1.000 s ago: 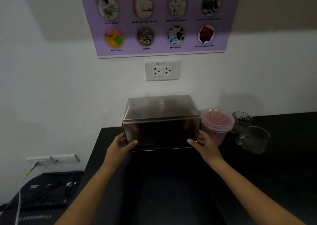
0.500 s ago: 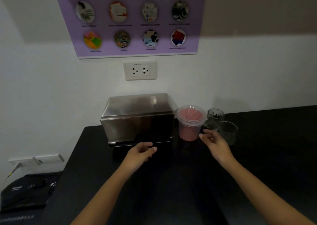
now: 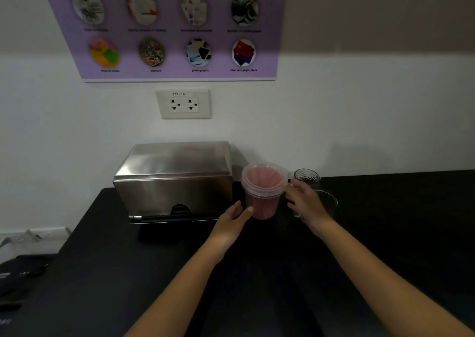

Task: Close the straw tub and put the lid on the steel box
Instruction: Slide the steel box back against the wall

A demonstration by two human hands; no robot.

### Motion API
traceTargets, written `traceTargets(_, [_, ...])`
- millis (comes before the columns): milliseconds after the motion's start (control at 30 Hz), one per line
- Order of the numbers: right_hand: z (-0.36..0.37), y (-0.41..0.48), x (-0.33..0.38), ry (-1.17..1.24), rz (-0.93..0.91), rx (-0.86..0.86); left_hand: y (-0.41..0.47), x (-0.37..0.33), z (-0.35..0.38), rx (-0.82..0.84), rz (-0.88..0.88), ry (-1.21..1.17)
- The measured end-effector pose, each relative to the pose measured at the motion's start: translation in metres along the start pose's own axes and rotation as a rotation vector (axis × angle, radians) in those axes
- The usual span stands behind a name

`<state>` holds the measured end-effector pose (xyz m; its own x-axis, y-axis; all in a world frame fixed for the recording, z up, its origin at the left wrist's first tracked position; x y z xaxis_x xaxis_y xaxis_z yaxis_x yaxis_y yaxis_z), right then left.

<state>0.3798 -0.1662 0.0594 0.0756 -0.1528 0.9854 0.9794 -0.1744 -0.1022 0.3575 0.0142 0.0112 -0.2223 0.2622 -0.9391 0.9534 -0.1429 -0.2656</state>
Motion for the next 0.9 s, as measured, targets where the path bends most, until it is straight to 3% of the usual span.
traceTargets(267, [0.009, 0.018, -0.014, -0.016, 0.004, 0.072, 0.023, -0.011, 0.013, -0.023, 0.058, -0.087])
traceTargets(367, [0.011, 0.024, -0.016, 0.086, 0.04, 0.083, 0.028, -0.022, 0.014, -0.03, 0.108, -0.084])
traceTargets(900, [0.004, 0.034, -0.019, 0.147, 0.112, 0.019, 0.045, -0.017, 0.015, -0.027, 0.043, -0.033])
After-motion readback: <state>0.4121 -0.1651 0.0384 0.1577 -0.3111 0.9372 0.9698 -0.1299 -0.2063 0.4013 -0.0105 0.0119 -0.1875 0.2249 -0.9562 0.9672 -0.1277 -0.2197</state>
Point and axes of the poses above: each hand's wrist, its own y-axis towards the middle knuckle, its own z-axis out of the palm, x = y × z, the point moved 10 cm from there along y, towards the middle knuckle, and after that the axes turned 11 degrees about y, right-handed, at the moved point
